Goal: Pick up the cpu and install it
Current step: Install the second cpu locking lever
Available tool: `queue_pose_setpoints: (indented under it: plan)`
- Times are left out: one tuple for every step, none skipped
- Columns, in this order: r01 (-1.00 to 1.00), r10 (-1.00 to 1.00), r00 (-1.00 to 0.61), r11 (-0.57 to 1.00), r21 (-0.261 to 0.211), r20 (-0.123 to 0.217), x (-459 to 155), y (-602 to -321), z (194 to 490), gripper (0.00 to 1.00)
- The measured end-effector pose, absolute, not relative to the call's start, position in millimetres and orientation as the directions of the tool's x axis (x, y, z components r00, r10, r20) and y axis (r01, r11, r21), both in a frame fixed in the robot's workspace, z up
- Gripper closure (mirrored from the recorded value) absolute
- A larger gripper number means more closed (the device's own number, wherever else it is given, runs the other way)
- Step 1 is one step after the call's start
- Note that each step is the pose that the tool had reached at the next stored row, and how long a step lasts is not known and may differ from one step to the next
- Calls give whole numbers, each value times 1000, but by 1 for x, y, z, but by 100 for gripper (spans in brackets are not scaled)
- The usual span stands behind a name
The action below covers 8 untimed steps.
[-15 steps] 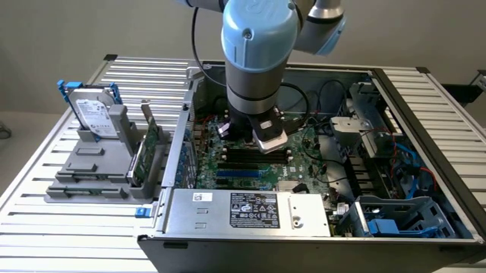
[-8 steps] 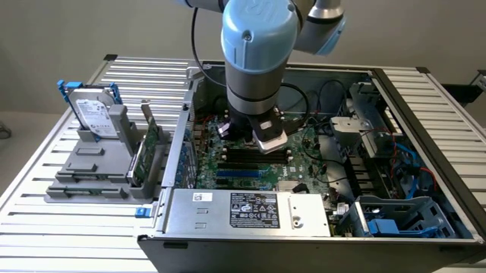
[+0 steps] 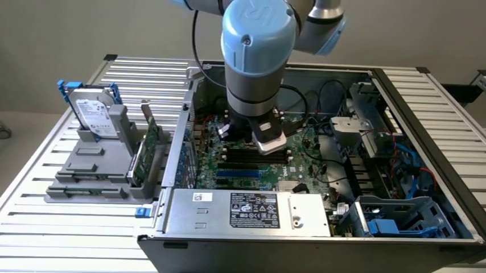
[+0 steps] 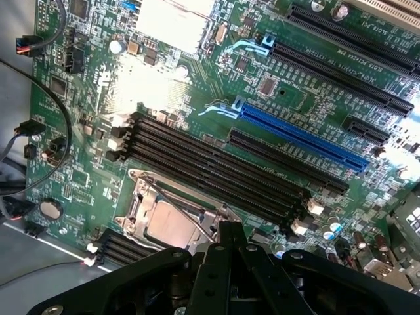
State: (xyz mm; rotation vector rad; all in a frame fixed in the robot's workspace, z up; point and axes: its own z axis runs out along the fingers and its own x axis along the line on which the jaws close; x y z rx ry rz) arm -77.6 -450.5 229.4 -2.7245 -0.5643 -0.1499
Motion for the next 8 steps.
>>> queue_pose_setpoints:
  plan:
    - [402,365,915,-858,-319,172,-78,-450,229,89]
    - [402,365,915,-858,-319,173,-79,-450,228,89]
    - [403,365,915,-858,-319,172,-79,-449,227,89]
    - [403,365,915,-858,-319,172,-80,-449,226,89]
    - [403,366,915,-858,-319,172,-81,-449,225,89]
    - [403,366,915,-858,-319,172,-81,-449,223,89]
    - [403,366,915,-858,-319,172,-82,-449,222,89]
    - [404,366,914,-858,-319,172,-83,-449,220,89]
